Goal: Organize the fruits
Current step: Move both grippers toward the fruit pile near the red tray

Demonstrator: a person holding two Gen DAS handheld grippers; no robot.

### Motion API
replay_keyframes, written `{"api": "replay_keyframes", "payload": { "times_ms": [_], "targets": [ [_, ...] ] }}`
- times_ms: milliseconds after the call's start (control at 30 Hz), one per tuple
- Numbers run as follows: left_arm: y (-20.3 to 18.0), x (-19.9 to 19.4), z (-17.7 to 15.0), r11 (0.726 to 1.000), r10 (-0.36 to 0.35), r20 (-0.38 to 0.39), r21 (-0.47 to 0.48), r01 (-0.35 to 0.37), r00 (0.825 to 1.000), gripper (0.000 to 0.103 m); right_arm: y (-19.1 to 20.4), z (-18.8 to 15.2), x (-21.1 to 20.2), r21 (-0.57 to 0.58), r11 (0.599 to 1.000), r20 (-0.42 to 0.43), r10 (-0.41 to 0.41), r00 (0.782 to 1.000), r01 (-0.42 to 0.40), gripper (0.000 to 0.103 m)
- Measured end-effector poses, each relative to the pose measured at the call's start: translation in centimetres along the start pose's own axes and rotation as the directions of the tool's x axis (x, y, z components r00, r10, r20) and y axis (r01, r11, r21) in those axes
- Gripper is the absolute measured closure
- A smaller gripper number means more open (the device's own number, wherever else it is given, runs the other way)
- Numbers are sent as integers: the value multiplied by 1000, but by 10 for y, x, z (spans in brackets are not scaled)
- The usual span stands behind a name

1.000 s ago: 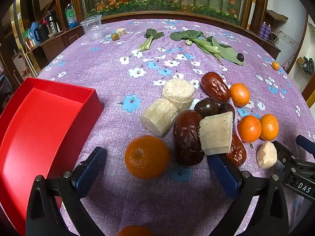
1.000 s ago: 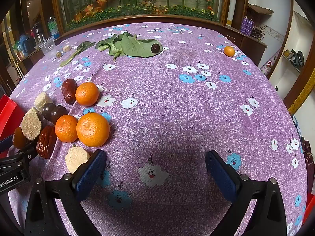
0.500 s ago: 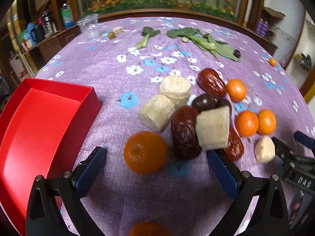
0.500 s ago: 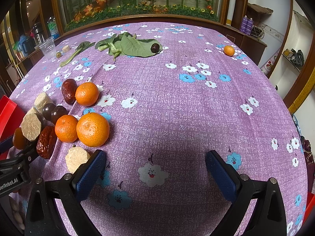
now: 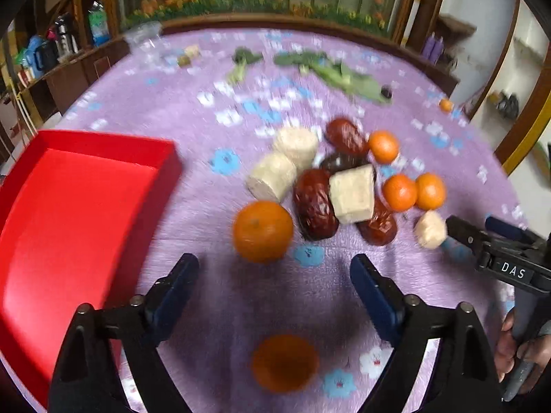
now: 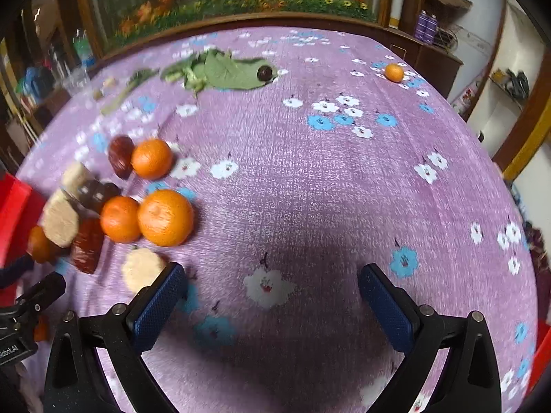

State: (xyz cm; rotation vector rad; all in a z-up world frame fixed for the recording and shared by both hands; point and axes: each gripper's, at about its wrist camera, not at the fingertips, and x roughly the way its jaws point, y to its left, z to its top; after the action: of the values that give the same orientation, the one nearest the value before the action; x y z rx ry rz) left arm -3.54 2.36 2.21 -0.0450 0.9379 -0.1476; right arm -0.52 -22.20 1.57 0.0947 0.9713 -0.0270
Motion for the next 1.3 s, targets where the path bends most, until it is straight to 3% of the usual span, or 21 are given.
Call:
{"api": "replay_keyframes", "payload": {
  "times_ms": [100,200,300,333,400,433,467,500,600,767,833,967,1300],
  "targets": [
    [13,-36,-2,999,23,133,-29,-19,991,14,2,-4,-25,-19,1000,80,-3,997,5,0],
    [22,-71,-3,998,64,259,-42,-55,964,14,7,-9,-58,-44,999,202,-5,979,14,0],
    [25,-109,-6,992,129,410,-44,-122,903,14,13,-19,-94,-50,998,357,-11,934,31,0],
    [25,-122,-8,989,148,458,-43,-145,876,14,15,-22,-105,-53,998,409,-18,912,44,0],
    [25,-141,-11,986,162,515,-49,-159,842,10,18,-28,-122,-64,996,494,-26,869,66,0],
    [26,-148,-13,987,159,533,-55,-153,831,1,20,-32,-128,-74,995,533,-18,846,68,0],
    [26,-153,-16,987,155,548,-62,-145,822,0,22,-32,-130,-90,994,554,3,832,56,0],
    [26,-156,-18,989,148,554,-60,-138,819,0,24,-32,-130,-107,993,550,22,835,44,0],
    [22,-151,-21,994,106,491,-17,-112,865,0,35,-22,-117,-155,988,435,63,898,5,0],
    [11,-123,-34,993,84,370,51,-111,925,0,49,-21,-100,-177,982,346,125,930,-66,0],
    [11,-111,-39,993,77,331,54,-101,941,0,50,-27,-93,-178,980,317,142,938,-88,0],
    [13,-94,-45,995,71,264,46,-86,962,0,50,-32,-84,-180,978,281,152,948,-103,0],
    [11,-73,-49,996,57,185,62,-69,981,0,57,-30,-51,-201,973,160,149,976,-116,2]
  ]
}}
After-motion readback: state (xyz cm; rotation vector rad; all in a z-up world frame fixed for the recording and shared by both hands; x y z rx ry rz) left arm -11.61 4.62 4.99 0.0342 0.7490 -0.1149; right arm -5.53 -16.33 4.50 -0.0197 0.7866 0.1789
